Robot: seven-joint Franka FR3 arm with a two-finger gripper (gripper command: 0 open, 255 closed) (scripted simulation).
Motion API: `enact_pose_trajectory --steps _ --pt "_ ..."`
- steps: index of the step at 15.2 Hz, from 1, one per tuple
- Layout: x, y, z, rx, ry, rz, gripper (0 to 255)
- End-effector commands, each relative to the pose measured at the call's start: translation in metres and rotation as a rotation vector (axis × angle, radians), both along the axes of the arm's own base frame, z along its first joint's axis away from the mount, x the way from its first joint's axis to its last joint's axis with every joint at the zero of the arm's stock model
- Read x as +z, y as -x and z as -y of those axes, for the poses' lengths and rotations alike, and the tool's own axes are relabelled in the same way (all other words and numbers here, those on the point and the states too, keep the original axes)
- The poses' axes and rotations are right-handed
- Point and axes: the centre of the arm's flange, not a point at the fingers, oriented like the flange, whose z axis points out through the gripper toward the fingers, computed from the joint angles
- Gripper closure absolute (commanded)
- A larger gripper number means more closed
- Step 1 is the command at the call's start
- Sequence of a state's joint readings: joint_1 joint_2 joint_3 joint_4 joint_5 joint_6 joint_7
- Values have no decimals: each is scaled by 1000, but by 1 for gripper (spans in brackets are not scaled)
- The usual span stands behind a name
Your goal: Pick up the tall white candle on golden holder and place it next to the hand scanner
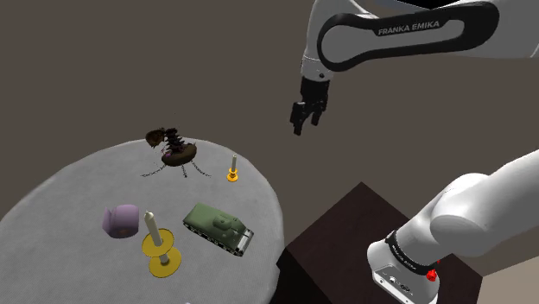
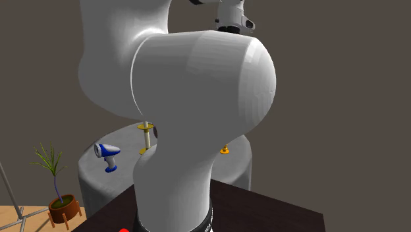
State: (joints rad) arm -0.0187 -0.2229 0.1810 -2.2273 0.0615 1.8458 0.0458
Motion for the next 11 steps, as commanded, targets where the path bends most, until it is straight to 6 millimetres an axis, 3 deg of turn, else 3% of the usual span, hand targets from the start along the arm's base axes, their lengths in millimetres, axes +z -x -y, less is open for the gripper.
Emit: enact_pose_trajectory --steps 1,11 --pt "-17 -20 -7 -2 1 -8 0" --pt "-110 -117 -36 -8 9 -52 0"
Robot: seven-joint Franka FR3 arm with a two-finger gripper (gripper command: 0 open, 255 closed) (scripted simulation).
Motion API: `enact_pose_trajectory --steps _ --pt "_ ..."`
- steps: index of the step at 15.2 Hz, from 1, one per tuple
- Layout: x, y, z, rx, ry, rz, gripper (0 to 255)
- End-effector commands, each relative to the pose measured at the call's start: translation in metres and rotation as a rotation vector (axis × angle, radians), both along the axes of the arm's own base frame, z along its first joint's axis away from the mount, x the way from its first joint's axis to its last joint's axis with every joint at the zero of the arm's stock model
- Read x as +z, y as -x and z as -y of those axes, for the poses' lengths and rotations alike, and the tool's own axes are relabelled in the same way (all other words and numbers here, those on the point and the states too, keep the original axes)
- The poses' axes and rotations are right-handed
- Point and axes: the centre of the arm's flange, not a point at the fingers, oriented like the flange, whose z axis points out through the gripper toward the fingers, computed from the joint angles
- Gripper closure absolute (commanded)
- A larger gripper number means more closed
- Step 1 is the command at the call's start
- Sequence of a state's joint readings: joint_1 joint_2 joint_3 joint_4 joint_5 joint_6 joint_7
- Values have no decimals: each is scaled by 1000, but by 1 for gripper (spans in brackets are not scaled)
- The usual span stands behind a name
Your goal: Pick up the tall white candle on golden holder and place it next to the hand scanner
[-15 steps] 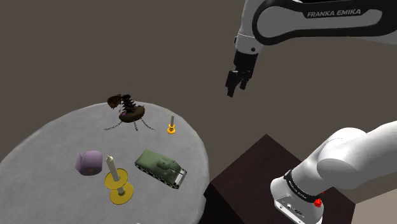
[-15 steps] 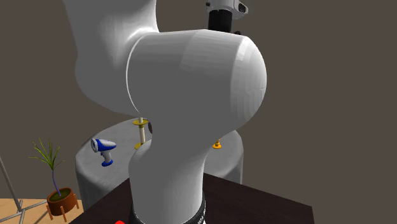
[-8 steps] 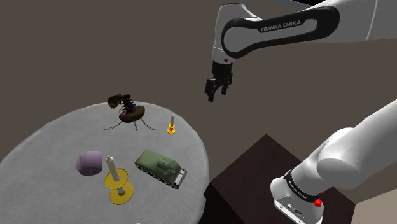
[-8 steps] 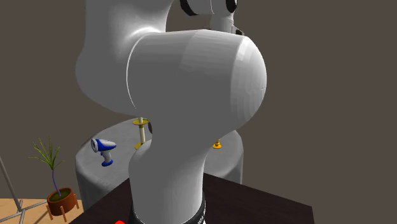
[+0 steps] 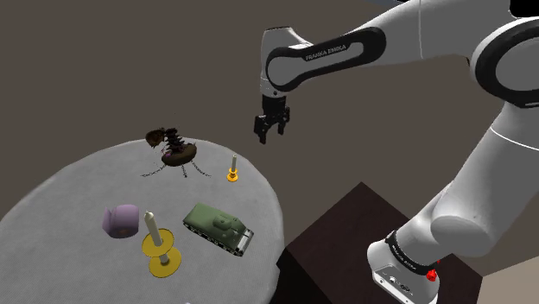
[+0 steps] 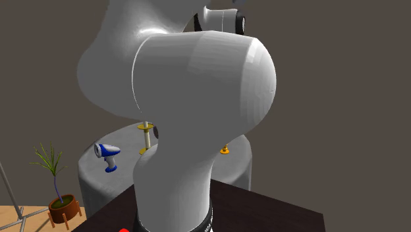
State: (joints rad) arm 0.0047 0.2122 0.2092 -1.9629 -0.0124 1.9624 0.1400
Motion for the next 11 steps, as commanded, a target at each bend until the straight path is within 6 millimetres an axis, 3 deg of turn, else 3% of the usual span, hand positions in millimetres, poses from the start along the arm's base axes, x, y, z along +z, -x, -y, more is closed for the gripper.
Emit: enact_pose_trajectory --steps 1,11 --pt "-21 -23 -4 -2 1 -9 0" --pt "-119 -116 -31 -9 9 -52 0"
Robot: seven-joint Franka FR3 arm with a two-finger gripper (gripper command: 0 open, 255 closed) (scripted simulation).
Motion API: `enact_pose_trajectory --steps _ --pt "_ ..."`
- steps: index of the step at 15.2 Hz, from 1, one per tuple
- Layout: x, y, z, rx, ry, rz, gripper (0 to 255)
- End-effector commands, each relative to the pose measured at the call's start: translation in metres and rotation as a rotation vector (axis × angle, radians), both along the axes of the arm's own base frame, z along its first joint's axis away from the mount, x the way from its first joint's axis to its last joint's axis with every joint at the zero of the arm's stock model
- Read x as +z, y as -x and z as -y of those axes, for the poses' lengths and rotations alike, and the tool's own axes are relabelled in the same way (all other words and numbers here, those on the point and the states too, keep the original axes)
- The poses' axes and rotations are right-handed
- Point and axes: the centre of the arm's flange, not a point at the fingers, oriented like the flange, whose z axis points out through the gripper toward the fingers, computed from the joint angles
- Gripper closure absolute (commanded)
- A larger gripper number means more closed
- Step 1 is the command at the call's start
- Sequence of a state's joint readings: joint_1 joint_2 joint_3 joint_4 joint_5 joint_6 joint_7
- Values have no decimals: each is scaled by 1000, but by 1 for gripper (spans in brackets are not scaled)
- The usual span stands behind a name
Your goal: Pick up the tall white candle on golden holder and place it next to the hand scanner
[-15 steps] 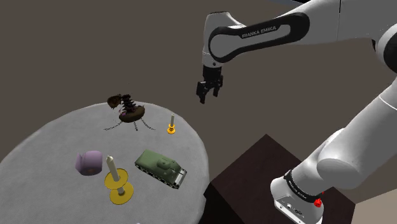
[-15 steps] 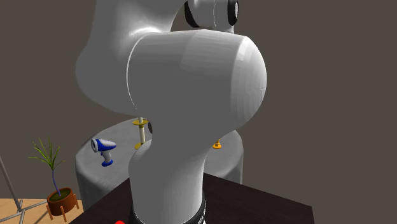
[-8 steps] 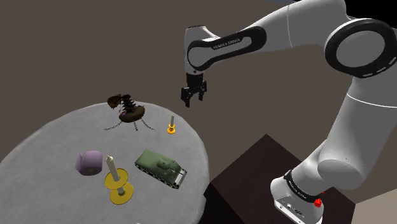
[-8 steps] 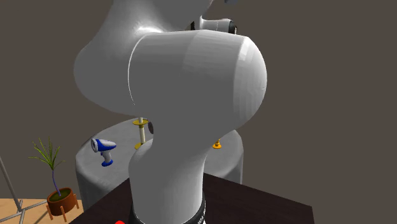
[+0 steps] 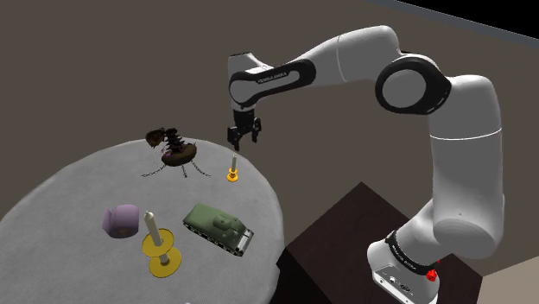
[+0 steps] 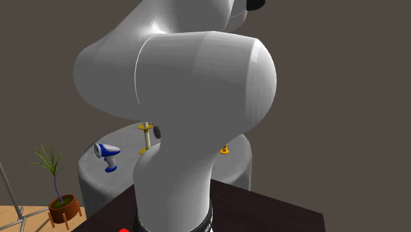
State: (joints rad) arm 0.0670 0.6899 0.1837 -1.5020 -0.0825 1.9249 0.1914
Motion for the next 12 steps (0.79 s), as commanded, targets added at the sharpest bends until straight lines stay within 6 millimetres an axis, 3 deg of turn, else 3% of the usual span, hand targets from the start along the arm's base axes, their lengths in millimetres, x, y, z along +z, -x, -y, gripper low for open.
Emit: enact_pose_trajectory --steps 1,6,12 --pt "-22 -19 -6 -2 2 -9 0" --pt "-66 -58 -17 -5 5 -28 0" --pt "-96 -49 -16 -5 5 -28 0"
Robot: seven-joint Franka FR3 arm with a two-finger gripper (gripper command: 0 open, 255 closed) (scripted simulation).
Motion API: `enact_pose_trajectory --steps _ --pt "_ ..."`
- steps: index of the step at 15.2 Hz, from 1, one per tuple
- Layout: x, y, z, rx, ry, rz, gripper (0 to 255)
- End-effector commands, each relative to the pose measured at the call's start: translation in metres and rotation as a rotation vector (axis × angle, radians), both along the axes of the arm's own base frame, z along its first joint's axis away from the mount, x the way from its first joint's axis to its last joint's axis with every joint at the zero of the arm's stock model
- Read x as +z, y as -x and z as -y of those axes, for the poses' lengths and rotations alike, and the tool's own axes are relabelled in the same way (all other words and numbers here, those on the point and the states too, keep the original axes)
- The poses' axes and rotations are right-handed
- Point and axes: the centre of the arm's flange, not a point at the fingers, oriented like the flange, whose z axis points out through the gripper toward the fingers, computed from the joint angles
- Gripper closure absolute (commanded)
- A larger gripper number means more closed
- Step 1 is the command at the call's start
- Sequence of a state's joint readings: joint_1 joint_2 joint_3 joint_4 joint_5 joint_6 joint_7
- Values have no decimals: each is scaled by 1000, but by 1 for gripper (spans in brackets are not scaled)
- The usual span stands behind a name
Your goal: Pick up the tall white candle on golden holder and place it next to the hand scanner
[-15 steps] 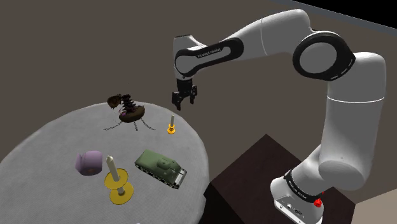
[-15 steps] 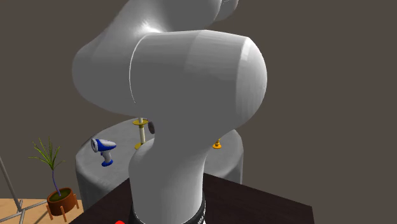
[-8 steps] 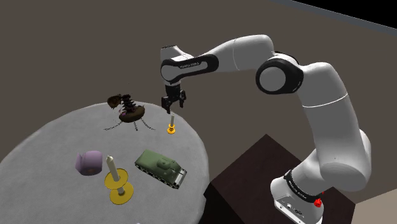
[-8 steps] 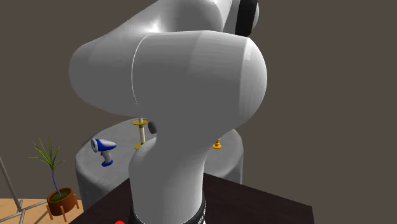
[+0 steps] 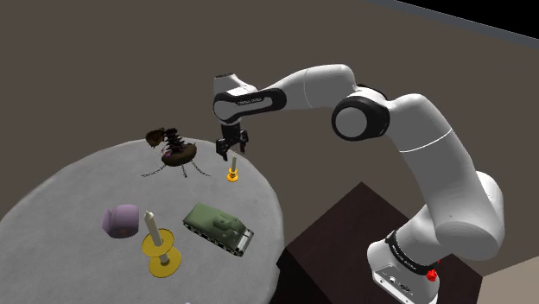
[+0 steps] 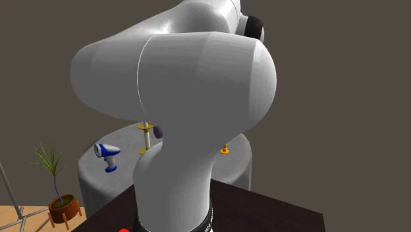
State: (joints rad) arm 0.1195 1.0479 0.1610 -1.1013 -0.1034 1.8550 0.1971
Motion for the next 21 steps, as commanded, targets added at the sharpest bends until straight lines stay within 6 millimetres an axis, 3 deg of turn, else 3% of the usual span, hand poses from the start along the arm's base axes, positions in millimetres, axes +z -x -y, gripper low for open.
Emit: enact_pose_trajectory --steps 1,9,10,19,21 --pt "-13 4 1 0 0 1 0" --pt "-13 4 1 0 0 1 0" --pt "-13 4 1 0 0 1 255" --pt "-13 4 1 0 0 1 255" --pt "-2 4 1 0 0 1 255"
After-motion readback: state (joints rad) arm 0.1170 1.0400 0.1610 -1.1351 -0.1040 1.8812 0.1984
